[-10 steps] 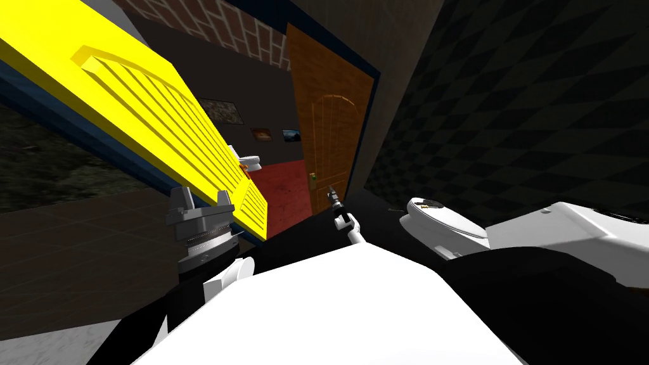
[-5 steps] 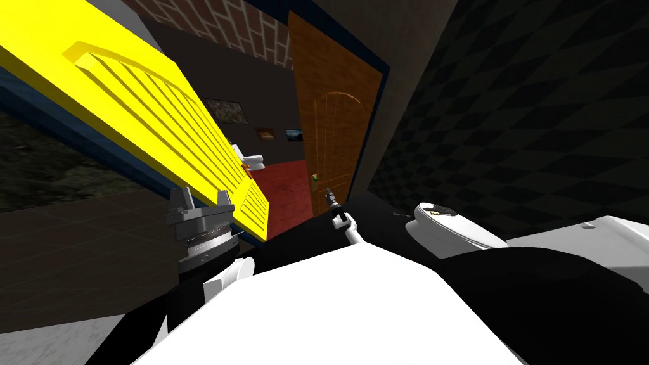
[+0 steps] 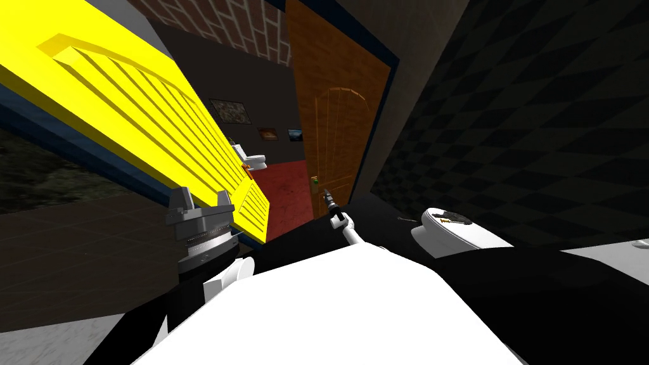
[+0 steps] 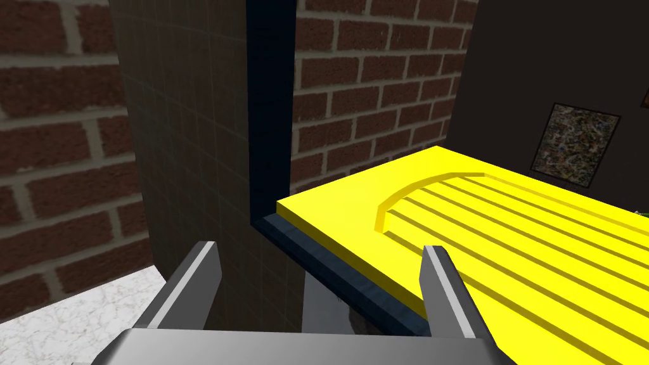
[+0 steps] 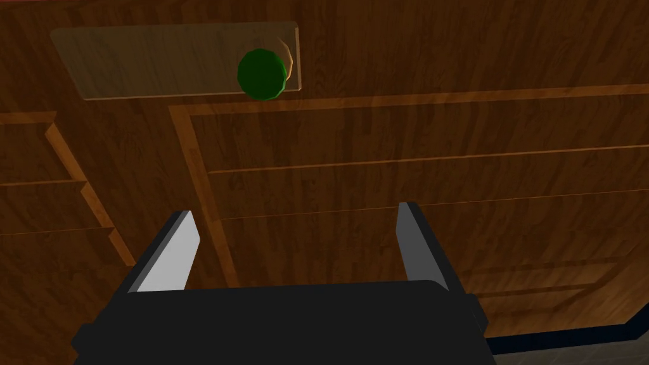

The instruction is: Push the door open

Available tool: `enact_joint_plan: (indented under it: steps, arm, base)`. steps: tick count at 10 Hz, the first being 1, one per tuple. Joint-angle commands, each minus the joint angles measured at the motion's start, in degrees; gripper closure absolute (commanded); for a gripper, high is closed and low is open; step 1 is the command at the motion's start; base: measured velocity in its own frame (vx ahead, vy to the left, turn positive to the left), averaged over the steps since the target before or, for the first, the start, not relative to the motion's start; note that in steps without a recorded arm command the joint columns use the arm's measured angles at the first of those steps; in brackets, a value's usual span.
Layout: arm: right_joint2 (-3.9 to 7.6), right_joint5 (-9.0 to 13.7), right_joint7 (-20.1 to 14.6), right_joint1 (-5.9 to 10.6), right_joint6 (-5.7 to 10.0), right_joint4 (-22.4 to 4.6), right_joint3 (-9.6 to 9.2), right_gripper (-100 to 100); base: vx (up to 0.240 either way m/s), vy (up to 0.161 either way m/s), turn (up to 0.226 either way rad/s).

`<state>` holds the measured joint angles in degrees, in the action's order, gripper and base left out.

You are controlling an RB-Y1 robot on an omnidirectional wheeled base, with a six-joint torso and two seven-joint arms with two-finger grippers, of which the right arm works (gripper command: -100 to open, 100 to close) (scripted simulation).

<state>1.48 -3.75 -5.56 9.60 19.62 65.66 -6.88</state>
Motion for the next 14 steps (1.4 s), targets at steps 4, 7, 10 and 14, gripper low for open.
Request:
enact_joint_plan:
  steps: [4, 7, 10, 14]
  arm:
    - [-1.12, -0.6, -0.4, 2.99, 0.06, -5.5, -0.20, -100]
    - [-1.86, -0.9, -0.6, 4.55, 0.00, -8.3, -0.31, -100]
    - [-0.03, -0.7, -0.6, 4.46, -0.12, -8.0, -0.09, -100]
    - [0.19, -0.5, -0.5, 4.92, -0.11, -8.6, 0.49, -100]
  base:
    - [0.112, -0.051, 0.055]
    - [0.127, -0.069, 0.052]
    - [0.118, 0.011, 0.017]
    - [0.186, 0.055, 0.021]
